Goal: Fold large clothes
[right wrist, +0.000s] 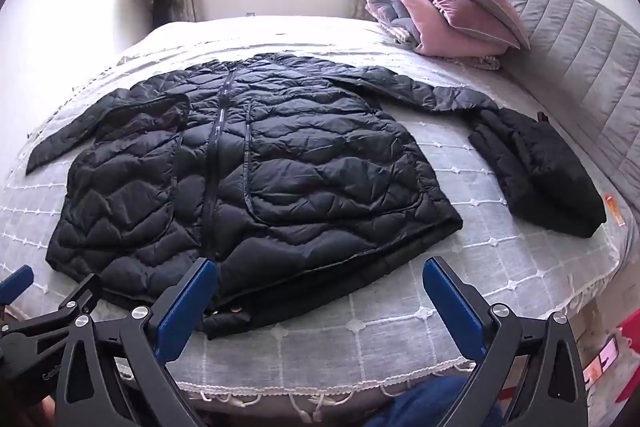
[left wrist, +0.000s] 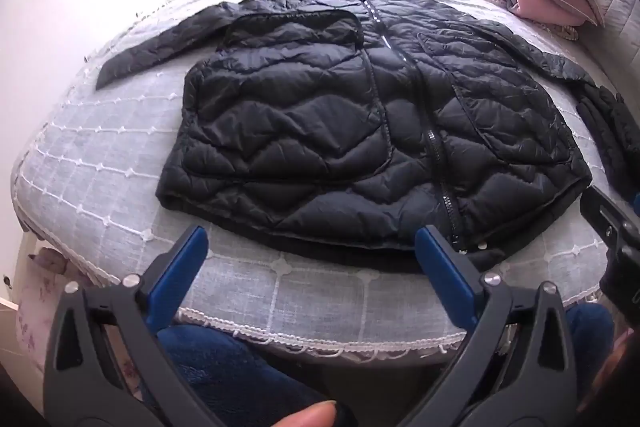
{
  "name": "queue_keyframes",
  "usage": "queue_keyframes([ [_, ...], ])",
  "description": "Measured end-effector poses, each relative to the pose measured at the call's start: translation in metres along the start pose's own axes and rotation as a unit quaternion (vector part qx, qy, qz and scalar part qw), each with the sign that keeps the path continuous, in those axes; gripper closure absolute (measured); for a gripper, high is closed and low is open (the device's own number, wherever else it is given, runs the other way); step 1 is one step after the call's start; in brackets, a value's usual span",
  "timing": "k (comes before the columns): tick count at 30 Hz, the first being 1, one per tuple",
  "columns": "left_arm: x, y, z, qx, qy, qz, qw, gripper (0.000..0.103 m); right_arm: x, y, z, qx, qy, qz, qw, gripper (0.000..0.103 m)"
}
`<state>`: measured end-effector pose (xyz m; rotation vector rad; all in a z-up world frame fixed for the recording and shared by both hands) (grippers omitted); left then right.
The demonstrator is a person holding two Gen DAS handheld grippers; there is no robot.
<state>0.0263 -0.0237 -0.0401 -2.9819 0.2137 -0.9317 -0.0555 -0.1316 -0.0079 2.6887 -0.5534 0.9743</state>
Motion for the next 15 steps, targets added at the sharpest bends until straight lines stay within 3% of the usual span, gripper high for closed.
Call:
queue_keyframes([
  [15,-0.0009,-0.0063,-0.0057,-0.001,0.010,-0.004,0.9999,0.000,-0.0049,-0.0012,0.0030,0.005,-0.004,0.002,1.000,0.000],
])
Point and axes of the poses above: each gripper's, at about its wrist camera, not at the fingertips, and z roughly the way its jaws point, y to its right, x to its top, the point moved 4 cm from there along z, roughly the way its jaws point, and after that the axes turned 1 degree about z, right-handed, at the moved point
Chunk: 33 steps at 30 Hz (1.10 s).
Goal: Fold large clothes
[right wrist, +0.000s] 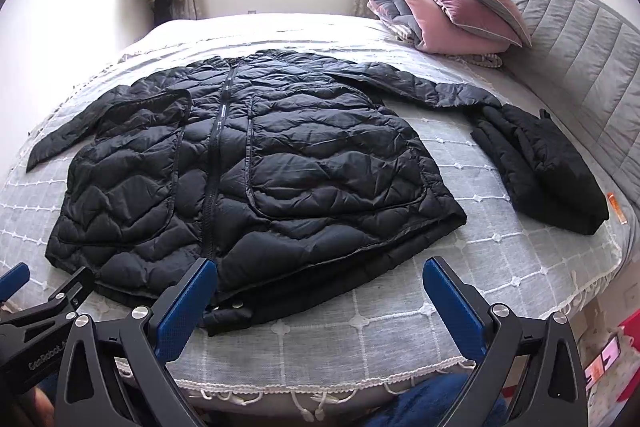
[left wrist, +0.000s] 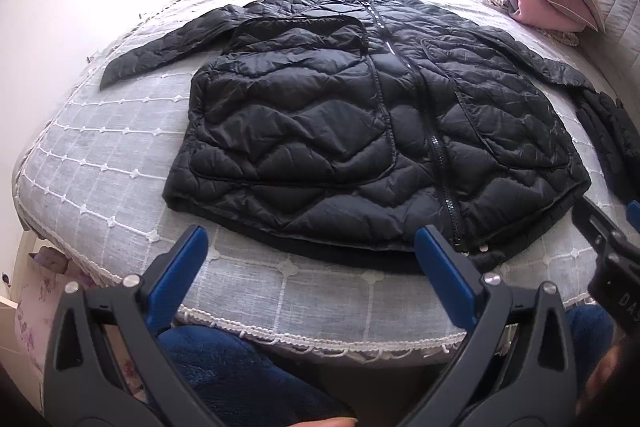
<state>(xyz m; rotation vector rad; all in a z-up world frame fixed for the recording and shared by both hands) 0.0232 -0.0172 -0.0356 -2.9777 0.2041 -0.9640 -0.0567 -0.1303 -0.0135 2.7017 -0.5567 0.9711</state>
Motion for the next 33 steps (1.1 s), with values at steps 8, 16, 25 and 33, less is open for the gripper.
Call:
queue_keyframes([
  [8,-0.0040,0.0030,0.0031,0.001,-0.007,-0.004,1.0000,0.000,-0.0057,-0.0014,0.0024,0.004,-0.005,-0.001,1.000,0.000],
  [16,-0.0061,0.0042,0.0037,0.002,-0.007,-0.004,1.0000,0.000,-0.0064,-0.0014,0.0061,0.002,-0.007,-0.001,1.000,0.000],
  [25,-0.0086,0.0044,0.0055,-0.003,-0.010,-0.004,0.9999,0.000,-0.0085,-0.0008,0.0074,0.004,-0.009,-0.001,1.000,0.000],
  [33,-0.0088,0.0043,0.0056,-0.003,-0.009,-0.005,0.9999,0.000,-0.0099,-0.0015,0.0084,0.004,-0.011,0.000,1.000,0.000],
])
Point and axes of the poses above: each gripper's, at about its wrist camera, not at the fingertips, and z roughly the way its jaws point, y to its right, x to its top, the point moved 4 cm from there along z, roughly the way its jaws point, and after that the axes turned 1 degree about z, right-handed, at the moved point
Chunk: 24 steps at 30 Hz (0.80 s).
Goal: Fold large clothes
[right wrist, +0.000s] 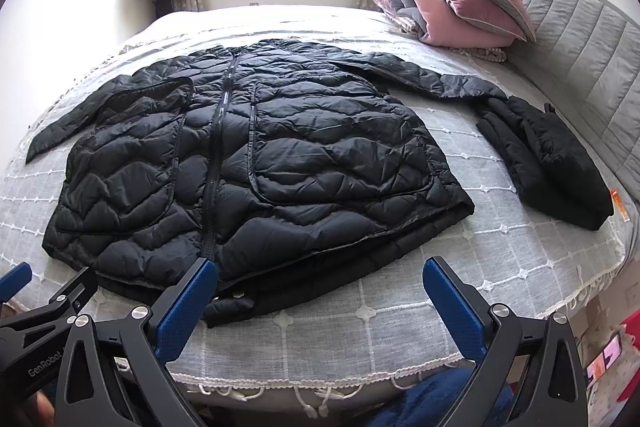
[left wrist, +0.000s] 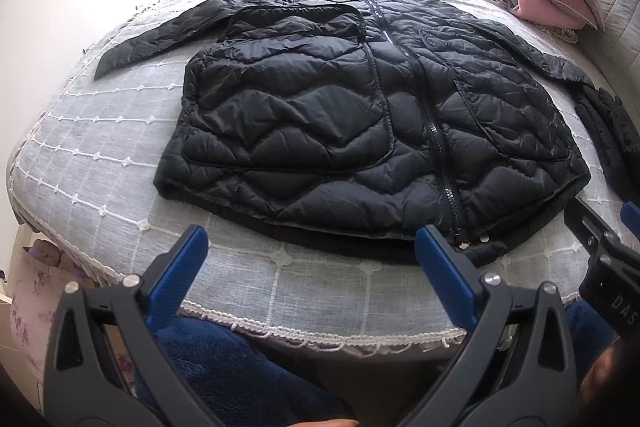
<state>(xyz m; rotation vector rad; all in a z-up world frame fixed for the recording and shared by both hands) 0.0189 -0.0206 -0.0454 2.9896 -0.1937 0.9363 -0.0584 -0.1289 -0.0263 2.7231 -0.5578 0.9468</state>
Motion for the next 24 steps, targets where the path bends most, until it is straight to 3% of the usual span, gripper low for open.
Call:
queue_keyframes([
  [24,-0.009,-0.036,0.018,0.021,-0.022,-0.037,0.9988,0.000,-0.004,0.006,0.017,-0.012,-0.014,-0.003,1.000,0.000],
])
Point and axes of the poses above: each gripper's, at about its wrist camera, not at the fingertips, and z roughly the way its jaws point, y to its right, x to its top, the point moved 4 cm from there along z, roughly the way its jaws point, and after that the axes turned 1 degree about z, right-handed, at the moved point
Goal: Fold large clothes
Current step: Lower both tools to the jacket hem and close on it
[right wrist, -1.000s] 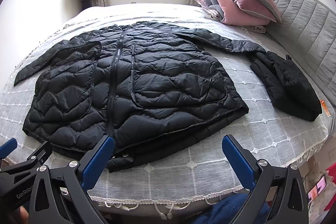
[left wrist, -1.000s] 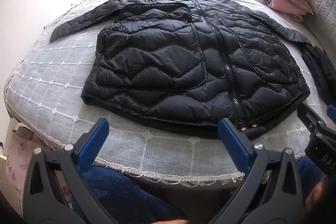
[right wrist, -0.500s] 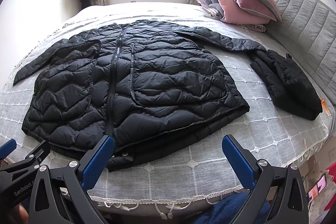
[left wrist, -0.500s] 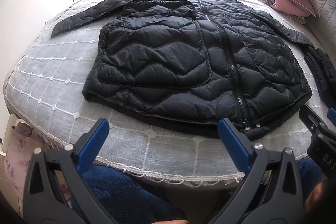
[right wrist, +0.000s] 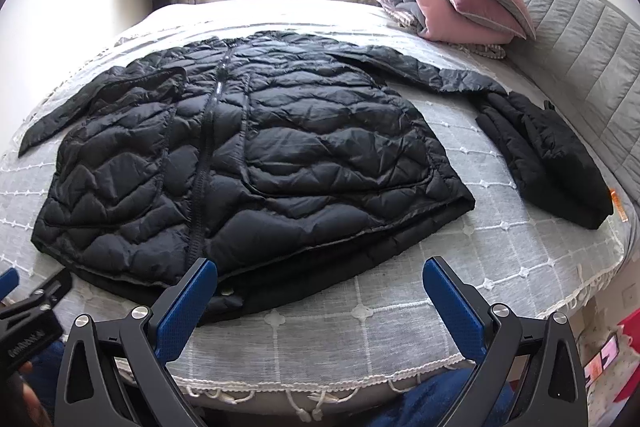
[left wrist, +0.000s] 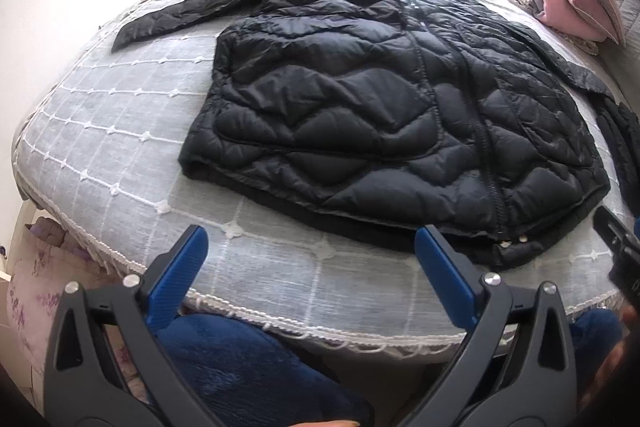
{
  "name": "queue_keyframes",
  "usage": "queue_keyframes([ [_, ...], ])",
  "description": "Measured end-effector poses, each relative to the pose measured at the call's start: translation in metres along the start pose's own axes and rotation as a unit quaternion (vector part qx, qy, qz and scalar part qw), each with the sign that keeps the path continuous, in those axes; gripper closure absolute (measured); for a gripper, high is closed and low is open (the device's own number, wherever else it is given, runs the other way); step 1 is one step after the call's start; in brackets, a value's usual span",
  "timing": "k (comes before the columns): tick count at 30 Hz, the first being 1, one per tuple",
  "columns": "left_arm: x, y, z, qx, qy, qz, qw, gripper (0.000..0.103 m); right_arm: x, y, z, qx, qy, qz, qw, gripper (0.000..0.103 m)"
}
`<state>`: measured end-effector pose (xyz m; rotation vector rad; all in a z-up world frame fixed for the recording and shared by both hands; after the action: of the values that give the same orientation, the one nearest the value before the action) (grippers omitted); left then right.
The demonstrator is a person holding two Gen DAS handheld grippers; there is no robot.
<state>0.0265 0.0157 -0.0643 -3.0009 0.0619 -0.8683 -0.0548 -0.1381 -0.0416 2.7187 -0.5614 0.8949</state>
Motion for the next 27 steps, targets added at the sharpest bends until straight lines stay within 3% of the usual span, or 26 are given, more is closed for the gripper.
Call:
queue_keyframes([
  [7,0.004,-0.020,0.009,0.017,0.000,-0.011,0.9998,0.000,0.006,0.032,0.014,-0.013,-0.006,0.027,1.000,0.000],
  [10,0.007,-0.031,0.013,0.008,-0.002,-0.012,0.9999,0.000,0.010,0.050,0.022,-0.011,-0.011,0.044,0.999,0.000],
  [16,0.016,-0.086,0.022,0.006,-0.005,-0.074,0.9972,0.000,0.017,0.092,0.048,0.006,-0.038,0.088,0.995,0.000],
  [18,0.019,-0.100,0.026,0.002,-0.003,-0.091,0.9958,0.001,0.020,0.107,0.059,0.029,-0.050,0.114,0.992,0.000],
  [20,0.024,-0.109,0.034,-0.008,-0.007,-0.099,0.9950,0.008,0.022,0.121,0.076,0.066,-0.069,0.154,0.983,0.000],
  [22,0.026,-0.114,0.044,-0.023,-0.018,-0.110,0.9935,0.020,0.021,0.129,0.091,0.070,-0.086,0.179,0.978,0.000],
  [25,0.030,-0.112,0.056,-0.055,-0.033,-0.127,0.9899,0.024,0.017,0.134,0.107,0.053,-0.094,0.180,0.978,0.000],
  [27,0.033,-0.106,0.063,-0.077,-0.038,-0.135,0.9870,0.024,0.019,0.140,0.108,0.087,-0.083,0.209,0.971,0.000],
])
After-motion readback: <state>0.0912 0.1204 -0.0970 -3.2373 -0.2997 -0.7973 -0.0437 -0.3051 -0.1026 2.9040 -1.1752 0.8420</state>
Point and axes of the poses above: each gripper's, at about its wrist camera, not at the fingertips, and z roughly the way its jaws point, y to its right, x to its top, the point moved 4 cm from there along z, roughly the way its jaws point, and after that the axes turned 1 degree about z, right-handed, at the moved point
